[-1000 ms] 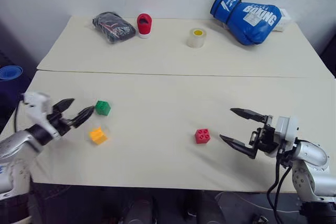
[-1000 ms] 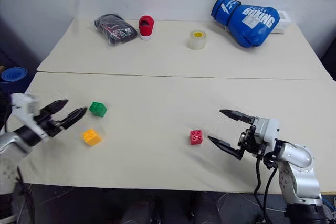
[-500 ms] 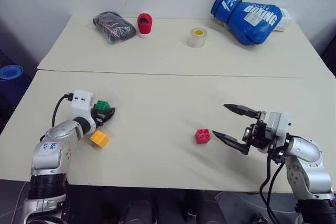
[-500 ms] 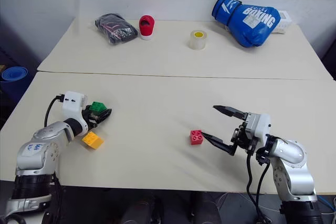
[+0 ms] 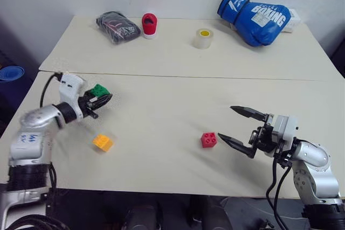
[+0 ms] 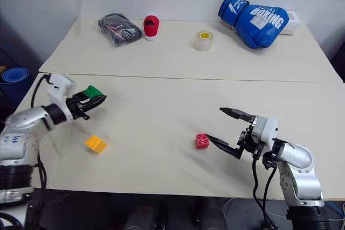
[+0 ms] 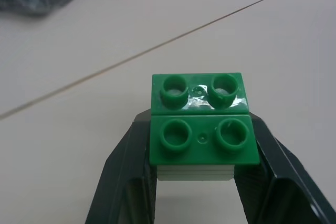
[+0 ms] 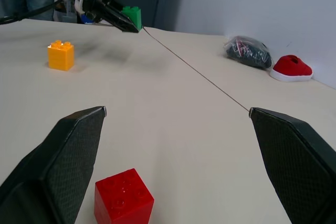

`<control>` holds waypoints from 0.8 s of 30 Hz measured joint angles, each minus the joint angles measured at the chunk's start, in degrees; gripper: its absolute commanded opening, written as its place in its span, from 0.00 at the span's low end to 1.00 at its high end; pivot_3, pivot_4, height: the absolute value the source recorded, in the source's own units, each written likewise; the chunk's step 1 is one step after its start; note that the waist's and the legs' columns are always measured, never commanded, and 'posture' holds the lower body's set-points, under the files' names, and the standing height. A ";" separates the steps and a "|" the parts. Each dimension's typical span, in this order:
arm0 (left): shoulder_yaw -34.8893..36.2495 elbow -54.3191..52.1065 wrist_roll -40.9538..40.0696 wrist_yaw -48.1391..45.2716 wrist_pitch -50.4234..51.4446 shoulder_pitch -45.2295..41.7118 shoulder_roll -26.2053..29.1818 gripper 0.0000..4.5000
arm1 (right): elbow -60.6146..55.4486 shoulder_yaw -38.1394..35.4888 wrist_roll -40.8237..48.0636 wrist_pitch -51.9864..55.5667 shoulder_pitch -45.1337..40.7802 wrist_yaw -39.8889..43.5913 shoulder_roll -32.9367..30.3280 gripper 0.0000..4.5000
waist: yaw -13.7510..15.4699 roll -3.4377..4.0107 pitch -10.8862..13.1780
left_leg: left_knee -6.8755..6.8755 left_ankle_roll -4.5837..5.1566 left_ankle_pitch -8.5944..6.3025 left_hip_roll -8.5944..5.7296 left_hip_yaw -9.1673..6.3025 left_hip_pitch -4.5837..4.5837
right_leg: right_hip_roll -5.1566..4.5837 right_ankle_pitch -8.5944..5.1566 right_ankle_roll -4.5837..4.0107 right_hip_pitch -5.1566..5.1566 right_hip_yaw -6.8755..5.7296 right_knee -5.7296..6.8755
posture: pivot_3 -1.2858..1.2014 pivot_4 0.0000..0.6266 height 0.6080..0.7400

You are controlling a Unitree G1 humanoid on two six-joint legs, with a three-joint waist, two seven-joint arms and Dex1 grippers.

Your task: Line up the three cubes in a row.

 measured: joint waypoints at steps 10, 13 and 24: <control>-22.23 -10.68 1.17 -23.66 -2.28 -10.50 -2.49 0.34 | 1.88 -3.25 0.57 -0.36 3.35 4.28 -3.80 1.00 | 0.33 0.02 0.01 | 0.11 0.09 0.04 -0.11 0.01 -0.04 | 0.40 0.04 0.07 0.07 0.05 -0.01 | 0.52 0.24 1.00; -30.88 -10.06 7.50 -23.17 -4.54 -10.70 -6.61 0.34 | 1.79 -4.44 0.70 -0.36 5.04 5.62 -5.02 1.00 | 0.07 -0.01 0.02 | 0.11 0.05 0.03 0.05 0.12 -0.04 | 0.65 0.05 0.08 0.03 0.20 -0.03 | 0.52 0.24 1.00; -38.75 -0.41 19.20 -19.78 -6.74 -13.62 -13.87 0.34 | -2.08 -7.47 0.74 -0.39 11.82 5.53 -5.12 1.00 | 0.31 0.00 0.02 | 0.25 0.08 0.00 0.13 0.08 -0.03 | 0.64 0.04 0.06 0.03 0.29 0.01 | 0.52 0.24 1.00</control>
